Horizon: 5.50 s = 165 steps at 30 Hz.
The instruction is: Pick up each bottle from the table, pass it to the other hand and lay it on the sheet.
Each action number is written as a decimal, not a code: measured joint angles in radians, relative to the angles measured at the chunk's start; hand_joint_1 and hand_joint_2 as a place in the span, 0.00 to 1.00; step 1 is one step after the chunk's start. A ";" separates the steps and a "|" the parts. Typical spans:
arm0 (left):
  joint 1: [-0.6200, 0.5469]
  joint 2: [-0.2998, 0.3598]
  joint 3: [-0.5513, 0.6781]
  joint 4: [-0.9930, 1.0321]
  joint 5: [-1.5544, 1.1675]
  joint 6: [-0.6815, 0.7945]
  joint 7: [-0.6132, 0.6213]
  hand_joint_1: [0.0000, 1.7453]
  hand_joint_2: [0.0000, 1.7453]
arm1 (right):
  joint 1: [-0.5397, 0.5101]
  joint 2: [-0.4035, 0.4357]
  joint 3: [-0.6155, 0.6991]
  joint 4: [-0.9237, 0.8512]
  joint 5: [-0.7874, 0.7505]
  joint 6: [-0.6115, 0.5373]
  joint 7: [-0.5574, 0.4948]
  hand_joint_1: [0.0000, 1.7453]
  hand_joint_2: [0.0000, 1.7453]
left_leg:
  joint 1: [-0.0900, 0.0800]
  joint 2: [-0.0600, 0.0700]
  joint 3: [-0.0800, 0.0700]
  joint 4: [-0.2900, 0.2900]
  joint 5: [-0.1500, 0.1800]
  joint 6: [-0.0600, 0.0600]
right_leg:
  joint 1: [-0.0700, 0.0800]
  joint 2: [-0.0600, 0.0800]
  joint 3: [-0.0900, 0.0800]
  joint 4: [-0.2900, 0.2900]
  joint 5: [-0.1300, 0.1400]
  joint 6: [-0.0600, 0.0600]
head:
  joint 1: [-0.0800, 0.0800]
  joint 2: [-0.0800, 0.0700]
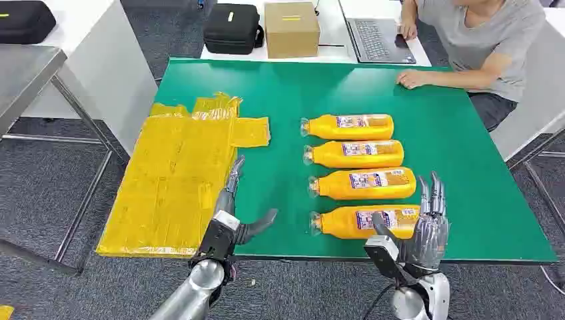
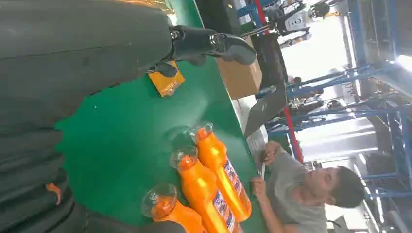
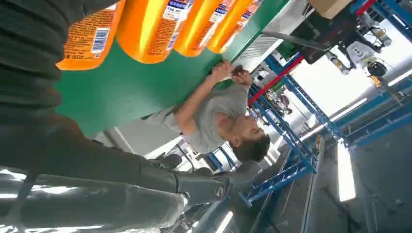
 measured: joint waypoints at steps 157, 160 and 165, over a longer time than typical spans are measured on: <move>0.045 0.002 0.015 -0.065 -0.013 -0.175 0.058 0.00 1.00 | -0.057 -0.224 -0.010 0.243 0.624 0.308 0.399 0.00 1.00 | 0.000 0.001 0.002 0.000 0.000 0.001 | 0.000 0.000 0.001 0.000 0.001 0.000 | 0.000 0.000; 0.046 0.002 0.015 -0.065 -0.013 -0.175 0.058 0.00 1.00 | -0.063 -0.209 -0.012 0.259 0.619 0.300 0.394 0.00 1.00 | 0.000 0.001 0.002 0.000 0.000 0.001 | 0.000 0.000 0.002 0.000 0.001 0.000 | 0.000 0.000; 0.046 0.002 0.015 -0.065 -0.013 -0.175 0.058 0.00 1.00 | -0.070 -0.198 -0.017 0.273 0.616 0.300 0.393 0.00 1.00 | 0.000 0.001 0.004 0.000 0.000 0.001 | 0.000 0.001 0.003 0.000 0.001 0.000 | 0.000 0.000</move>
